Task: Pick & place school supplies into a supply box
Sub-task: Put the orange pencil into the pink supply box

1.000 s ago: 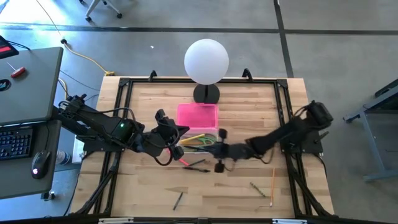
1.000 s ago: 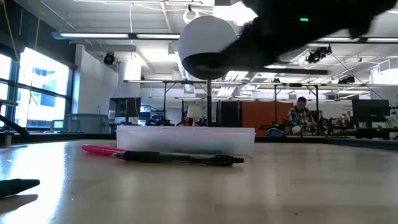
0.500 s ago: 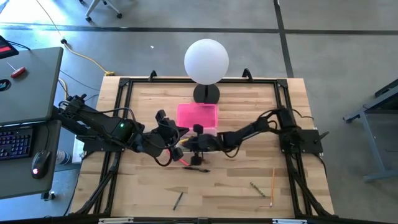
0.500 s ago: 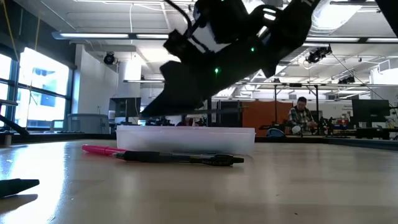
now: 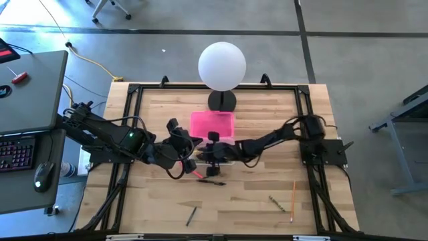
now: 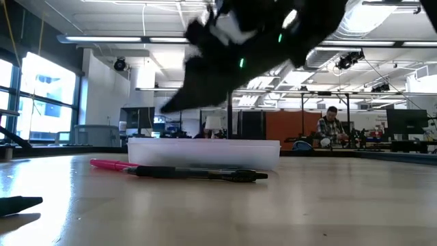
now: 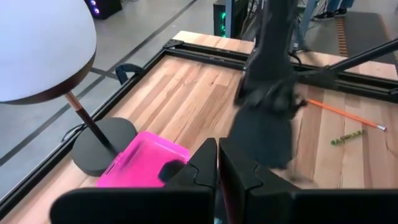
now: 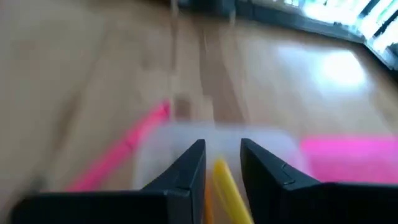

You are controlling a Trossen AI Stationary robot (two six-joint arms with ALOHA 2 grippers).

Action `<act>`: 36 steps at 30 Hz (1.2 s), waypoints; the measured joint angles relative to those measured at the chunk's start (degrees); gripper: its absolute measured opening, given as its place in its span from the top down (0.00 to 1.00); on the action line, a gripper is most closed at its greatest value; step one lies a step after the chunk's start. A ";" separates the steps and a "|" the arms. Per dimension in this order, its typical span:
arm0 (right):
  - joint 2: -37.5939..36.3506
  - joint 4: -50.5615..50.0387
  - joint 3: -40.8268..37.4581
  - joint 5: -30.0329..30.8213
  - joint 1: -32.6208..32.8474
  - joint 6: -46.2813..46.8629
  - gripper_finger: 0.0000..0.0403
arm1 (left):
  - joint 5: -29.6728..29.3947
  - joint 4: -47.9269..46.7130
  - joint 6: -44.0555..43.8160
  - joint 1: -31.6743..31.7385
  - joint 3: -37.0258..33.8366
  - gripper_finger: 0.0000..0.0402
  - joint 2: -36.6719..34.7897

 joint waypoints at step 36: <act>-23.56 -83.06 -3.31 -13.22 54.91 116.52 0.81 | 1.24 0.50 -8.12 0.00 0.00 0.88 0.00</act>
